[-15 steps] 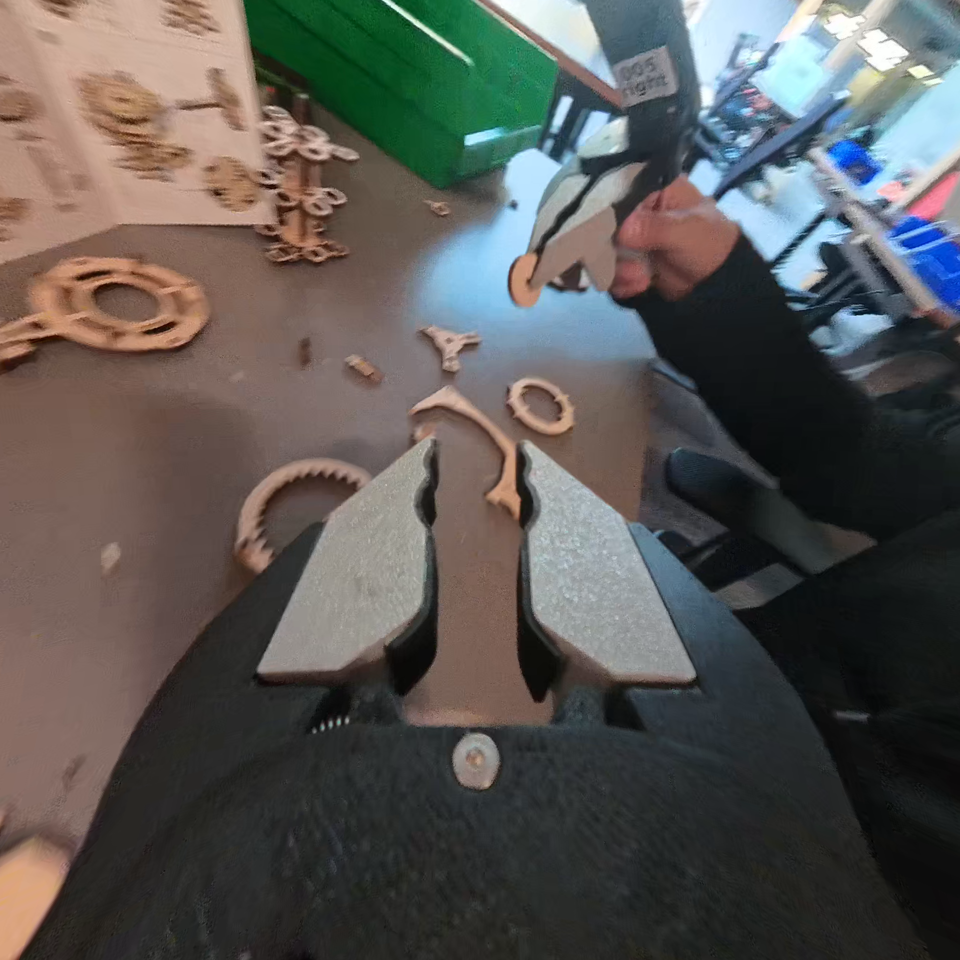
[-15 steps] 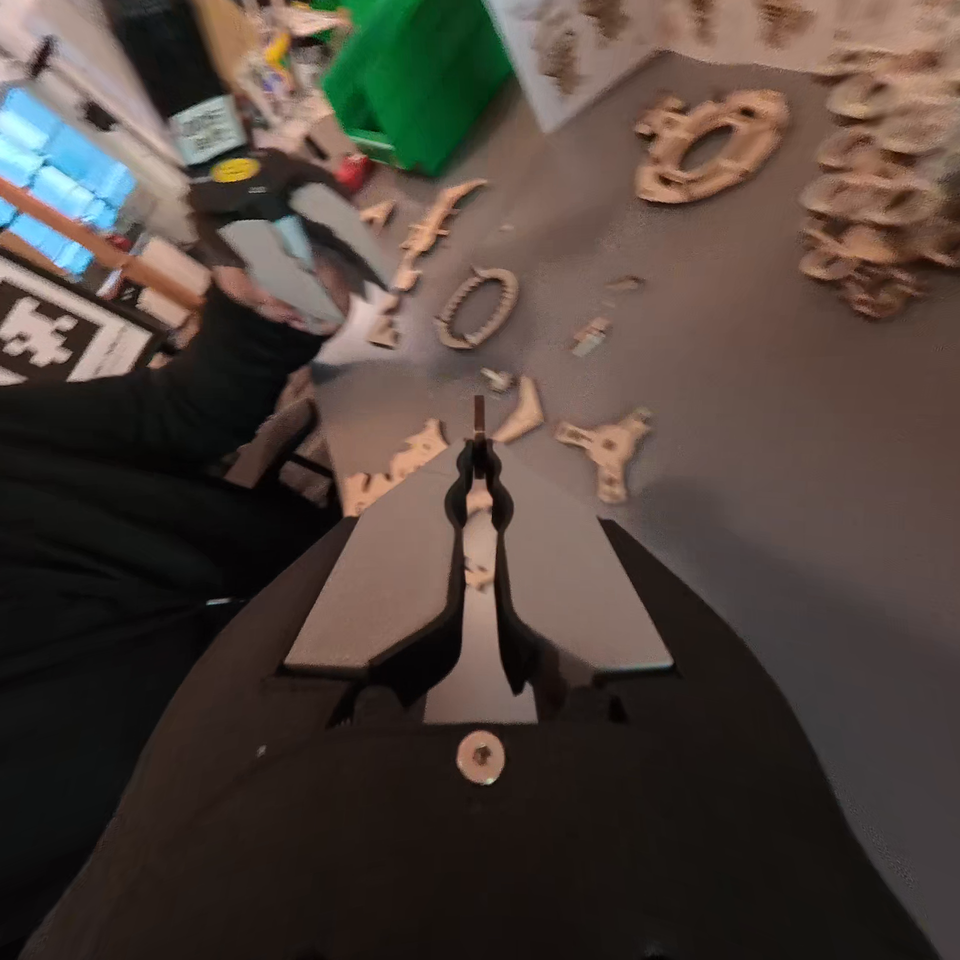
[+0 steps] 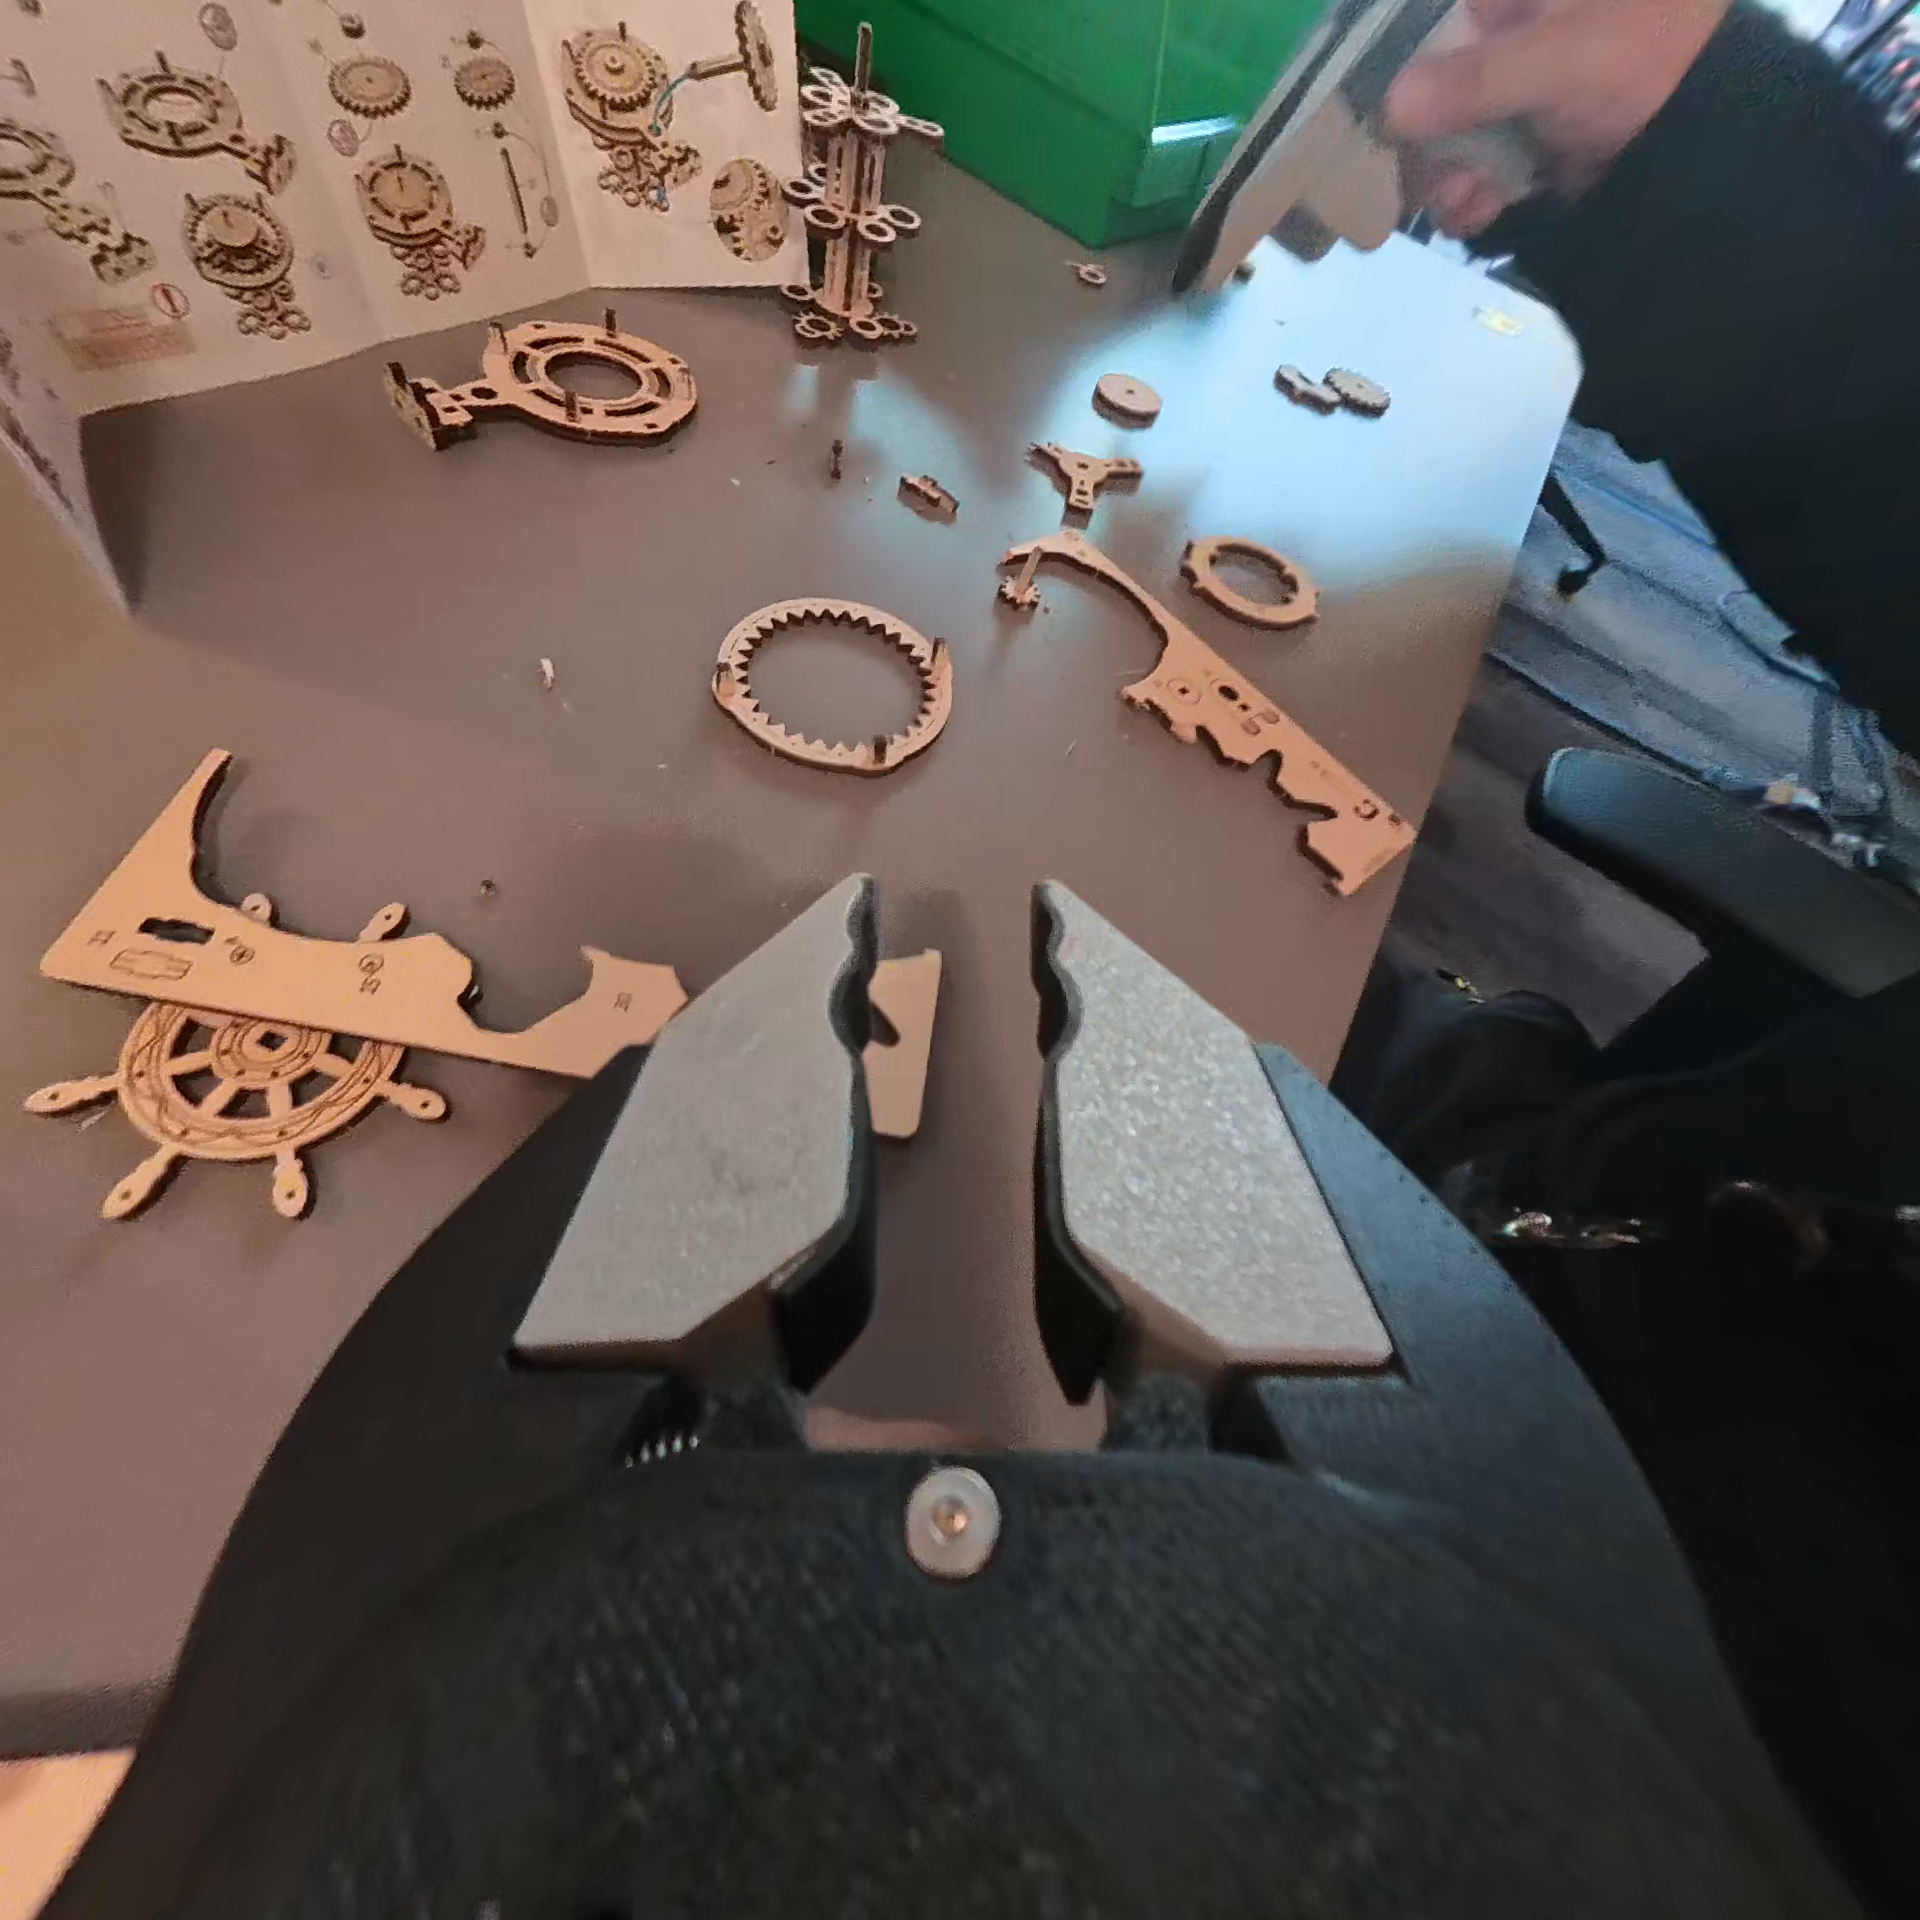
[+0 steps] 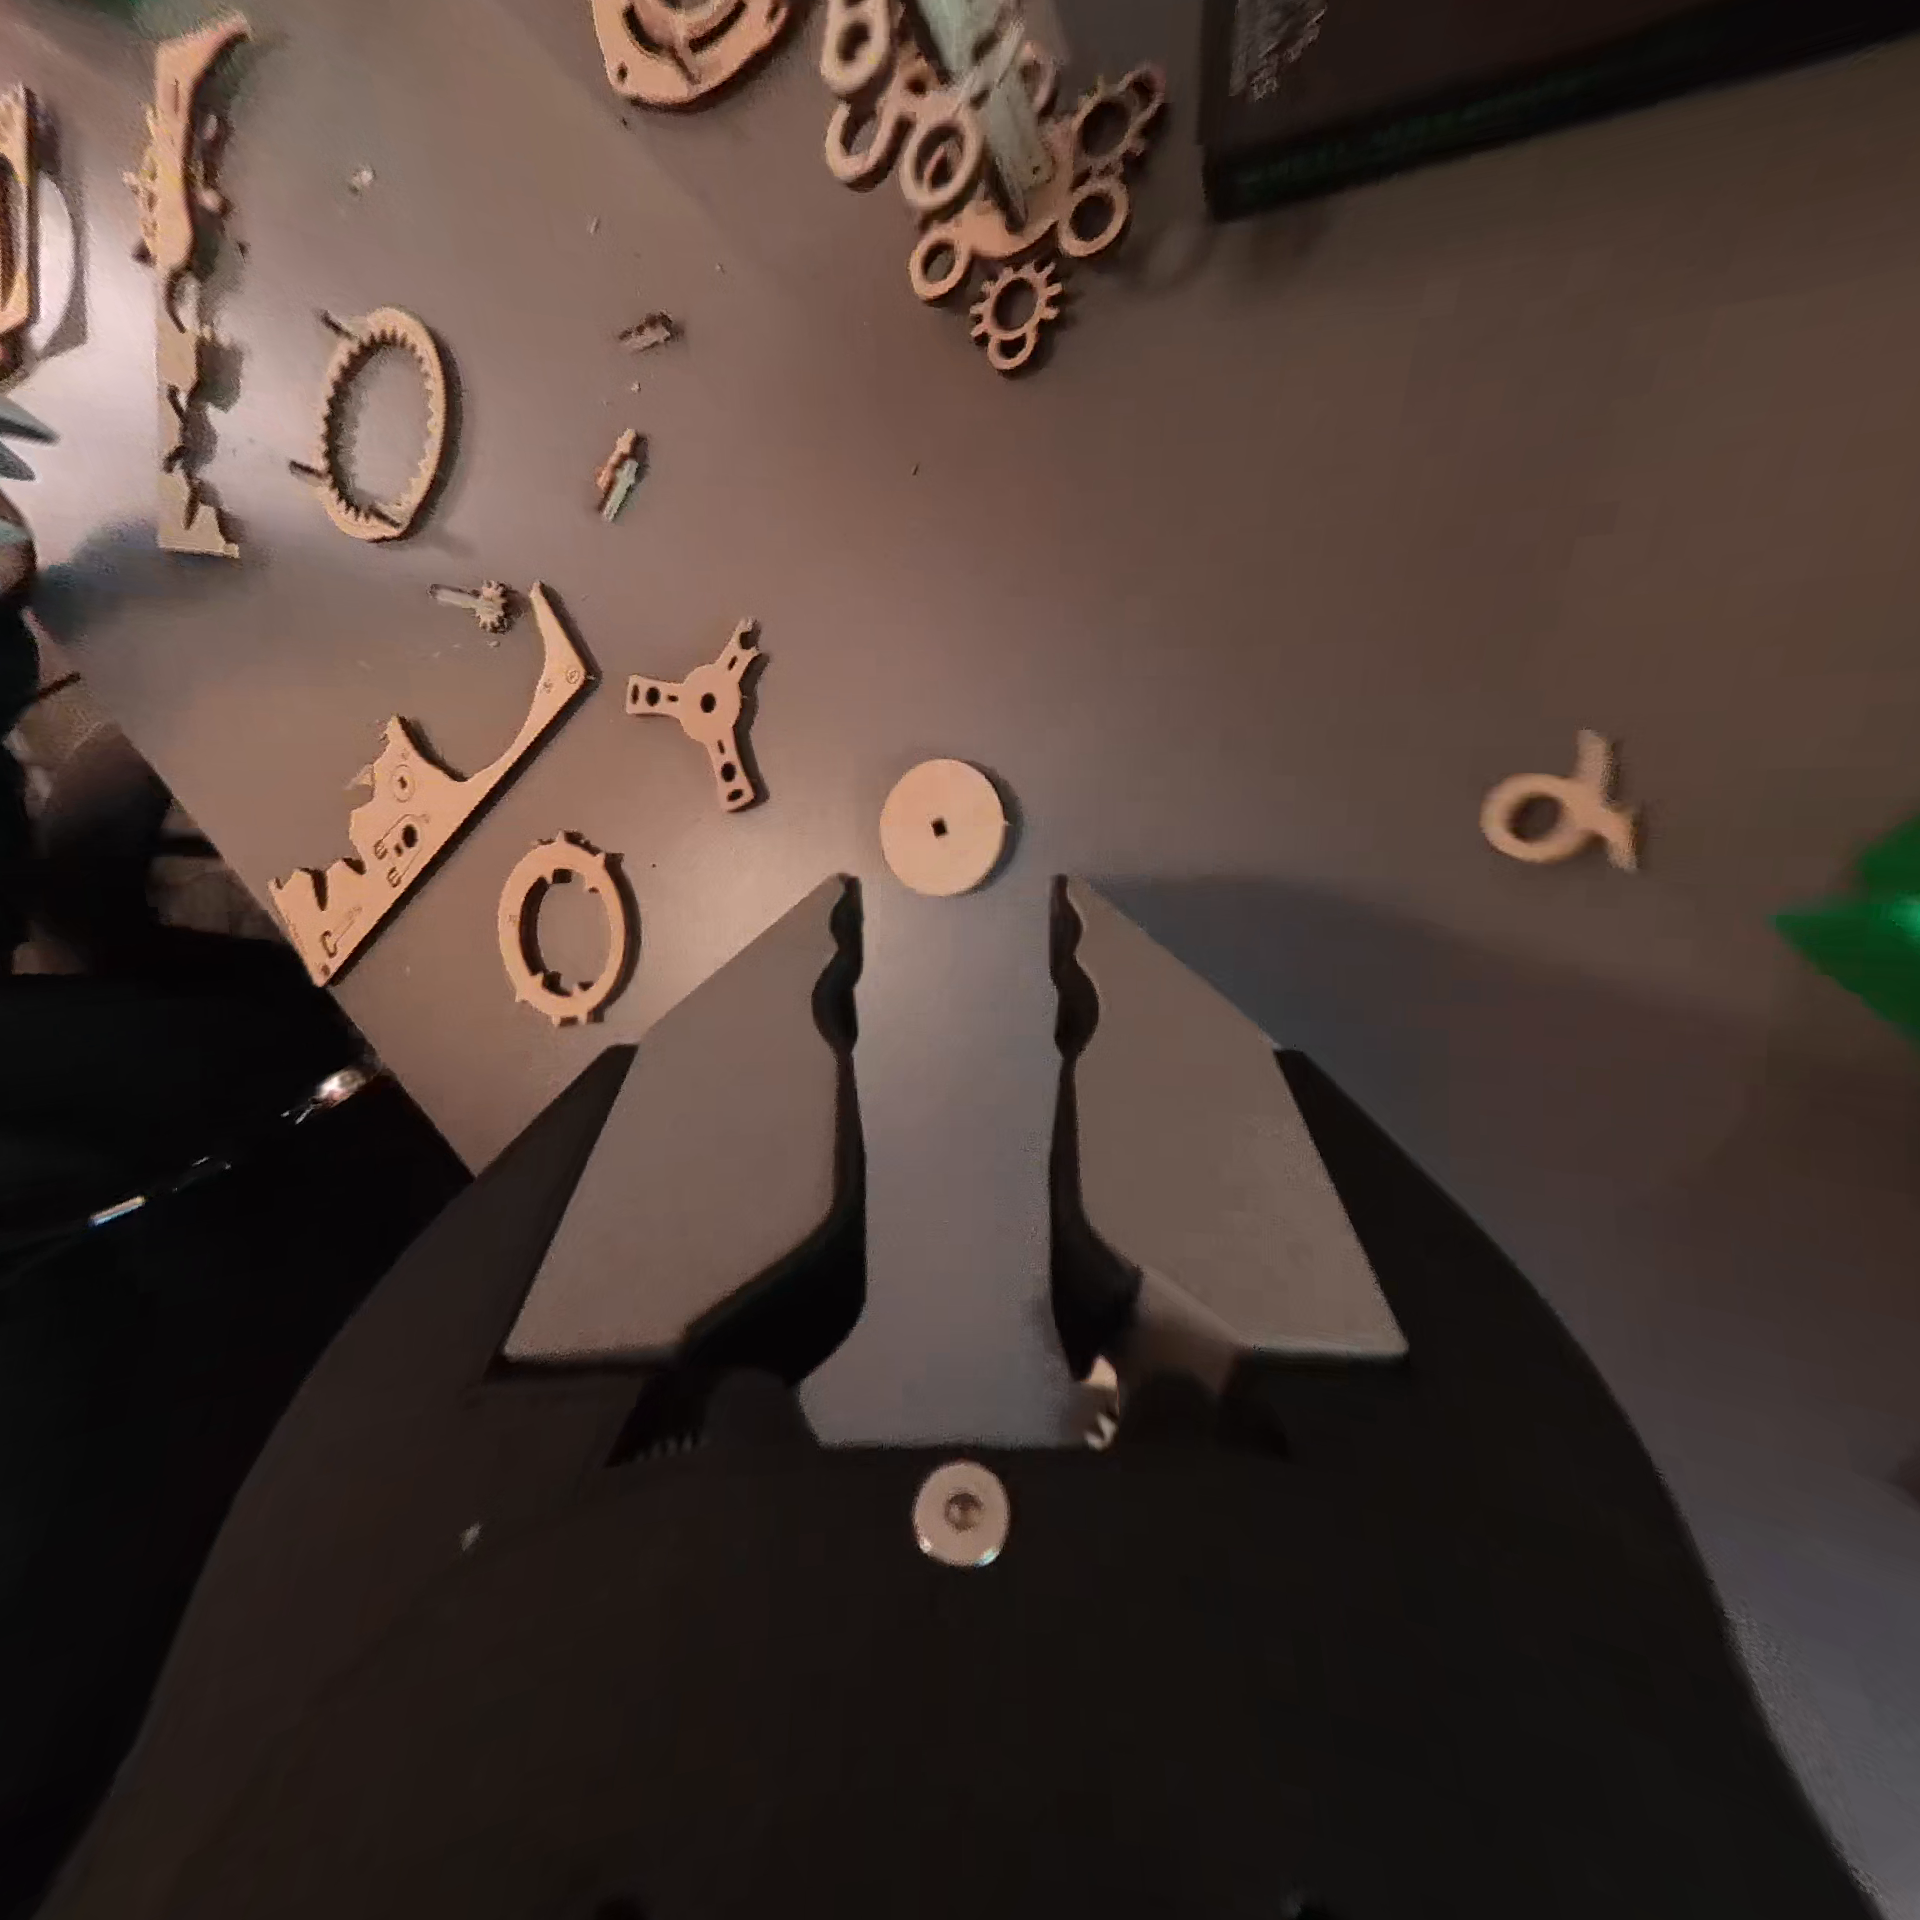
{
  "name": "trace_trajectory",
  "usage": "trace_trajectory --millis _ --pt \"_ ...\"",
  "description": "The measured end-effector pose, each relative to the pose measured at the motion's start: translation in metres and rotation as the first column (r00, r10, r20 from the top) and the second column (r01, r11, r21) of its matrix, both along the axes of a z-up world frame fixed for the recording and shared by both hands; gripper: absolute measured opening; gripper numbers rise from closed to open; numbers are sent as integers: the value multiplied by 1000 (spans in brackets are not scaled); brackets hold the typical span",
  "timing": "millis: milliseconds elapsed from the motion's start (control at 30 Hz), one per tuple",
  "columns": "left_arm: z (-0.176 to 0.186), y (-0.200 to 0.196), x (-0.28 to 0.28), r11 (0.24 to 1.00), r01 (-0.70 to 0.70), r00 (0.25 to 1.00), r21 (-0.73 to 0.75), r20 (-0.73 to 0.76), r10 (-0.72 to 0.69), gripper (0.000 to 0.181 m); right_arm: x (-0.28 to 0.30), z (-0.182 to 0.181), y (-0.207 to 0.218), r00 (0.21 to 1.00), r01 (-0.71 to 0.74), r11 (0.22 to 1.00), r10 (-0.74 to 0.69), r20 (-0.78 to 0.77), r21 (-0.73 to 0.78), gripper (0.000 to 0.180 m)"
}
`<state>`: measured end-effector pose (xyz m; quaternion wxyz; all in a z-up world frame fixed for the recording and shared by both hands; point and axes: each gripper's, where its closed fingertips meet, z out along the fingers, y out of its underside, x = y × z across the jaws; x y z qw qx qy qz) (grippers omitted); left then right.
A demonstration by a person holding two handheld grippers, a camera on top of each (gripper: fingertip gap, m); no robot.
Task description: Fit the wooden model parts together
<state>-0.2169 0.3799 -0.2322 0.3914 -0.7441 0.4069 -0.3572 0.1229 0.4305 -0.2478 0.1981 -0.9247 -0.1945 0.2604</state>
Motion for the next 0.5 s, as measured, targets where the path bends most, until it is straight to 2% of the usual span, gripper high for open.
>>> trace_trajectory --millis 133,267,367,433,500 --pt "-8 -3 -7 999 4 999 41 -53 -2 25 41 28 -21 995 102 990 -101 -18 97 32" --pt "-5 -3 -8 998 4 999 62 -38 -1 24 79 12 -60 984 160 981 -168 63 111 40" --pt "-6 -2 -6 999 10 999 42 -38 -8 23 61 8 -62 991 71 977 -91 93 199 41" --pt "-6 -1 -4 999 13 999 44 -38 -11 23 31 7 -47 993 1 966 -32 115 260 33" --pt "-6 -1 -1 998 12 999 55 -39 -10 22 -4 -1 -27 993 -40 965 9 119 261 31"
